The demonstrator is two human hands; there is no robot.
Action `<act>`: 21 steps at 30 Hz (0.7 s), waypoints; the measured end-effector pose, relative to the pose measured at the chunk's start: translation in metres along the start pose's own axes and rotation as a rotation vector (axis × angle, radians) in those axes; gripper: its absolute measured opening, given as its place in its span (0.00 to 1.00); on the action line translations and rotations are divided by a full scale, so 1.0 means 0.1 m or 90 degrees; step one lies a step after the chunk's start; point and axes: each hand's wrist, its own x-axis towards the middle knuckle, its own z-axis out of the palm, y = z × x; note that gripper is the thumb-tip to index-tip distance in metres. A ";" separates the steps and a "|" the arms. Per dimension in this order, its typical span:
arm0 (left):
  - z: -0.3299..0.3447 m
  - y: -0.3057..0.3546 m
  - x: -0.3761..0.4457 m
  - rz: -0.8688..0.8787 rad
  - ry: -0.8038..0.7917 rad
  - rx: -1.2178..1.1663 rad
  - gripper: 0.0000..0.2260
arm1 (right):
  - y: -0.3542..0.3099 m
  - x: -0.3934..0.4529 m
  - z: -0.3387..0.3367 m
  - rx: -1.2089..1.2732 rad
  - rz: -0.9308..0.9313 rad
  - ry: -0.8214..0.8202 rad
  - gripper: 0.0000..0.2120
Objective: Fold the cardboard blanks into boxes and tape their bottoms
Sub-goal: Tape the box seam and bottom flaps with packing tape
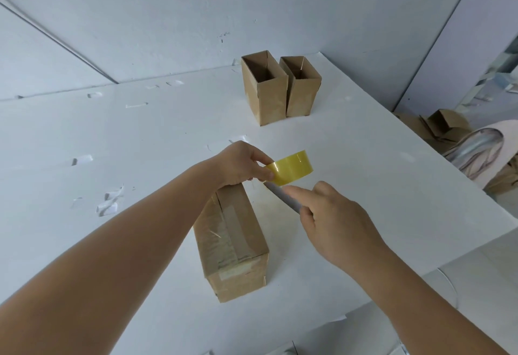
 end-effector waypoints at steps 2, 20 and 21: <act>0.00 0.01 -0.01 -0.002 0.011 0.008 0.09 | -0.12 0.03 -0.04 -0.052 0.012 -0.017 0.21; 0.00 -0.03 -0.05 -0.008 0.101 -0.129 0.09 | 0.05 0.44 0.31 -0.106 0.060 -0.195 0.20; 0.00 -0.04 -0.05 -0.015 0.104 -0.141 0.08 | 0.14 0.45 0.38 -0.064 0.072 -0.196 0.22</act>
